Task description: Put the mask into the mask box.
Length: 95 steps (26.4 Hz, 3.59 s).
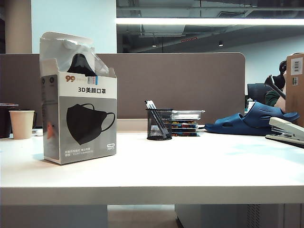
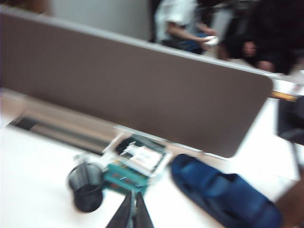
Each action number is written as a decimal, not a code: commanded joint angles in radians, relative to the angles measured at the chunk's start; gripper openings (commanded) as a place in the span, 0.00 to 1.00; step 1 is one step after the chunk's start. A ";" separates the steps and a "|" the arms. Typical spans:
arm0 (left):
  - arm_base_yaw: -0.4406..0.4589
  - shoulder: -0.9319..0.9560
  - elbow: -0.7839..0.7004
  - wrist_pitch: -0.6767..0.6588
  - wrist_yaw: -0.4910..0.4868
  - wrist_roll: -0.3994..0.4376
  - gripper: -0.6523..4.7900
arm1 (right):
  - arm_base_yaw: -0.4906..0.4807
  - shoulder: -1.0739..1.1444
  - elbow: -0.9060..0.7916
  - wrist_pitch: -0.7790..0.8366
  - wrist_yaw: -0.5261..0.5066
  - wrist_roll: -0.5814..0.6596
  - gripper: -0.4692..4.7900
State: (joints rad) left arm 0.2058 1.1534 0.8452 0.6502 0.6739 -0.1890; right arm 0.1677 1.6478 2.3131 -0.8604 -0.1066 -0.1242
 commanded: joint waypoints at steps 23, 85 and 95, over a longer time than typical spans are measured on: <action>-0.186 -0.391 0.000 -0.761 -0.590 0.324 0.11 | -0.117 -0.657 -0.777 0.092 0.000 0.103 0.08; -0.205 -1.151 -0.720 -0.668 -0.696 0.203 0.11 | -0.112 -1.542 -2.218 0.948 0.004 0.199 0.08; -0.205 -1.151 -0.798 -0.587 -0.696 0.206 0.11 | -0.112 -1.542 -2.306 1.048 0.005 0.198 0.08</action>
State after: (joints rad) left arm -0.0006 0.0021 0.0521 0.0502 -0.0269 0.0101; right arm 0.0540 0.1062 0.0067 0.1558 -0.1051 0.0772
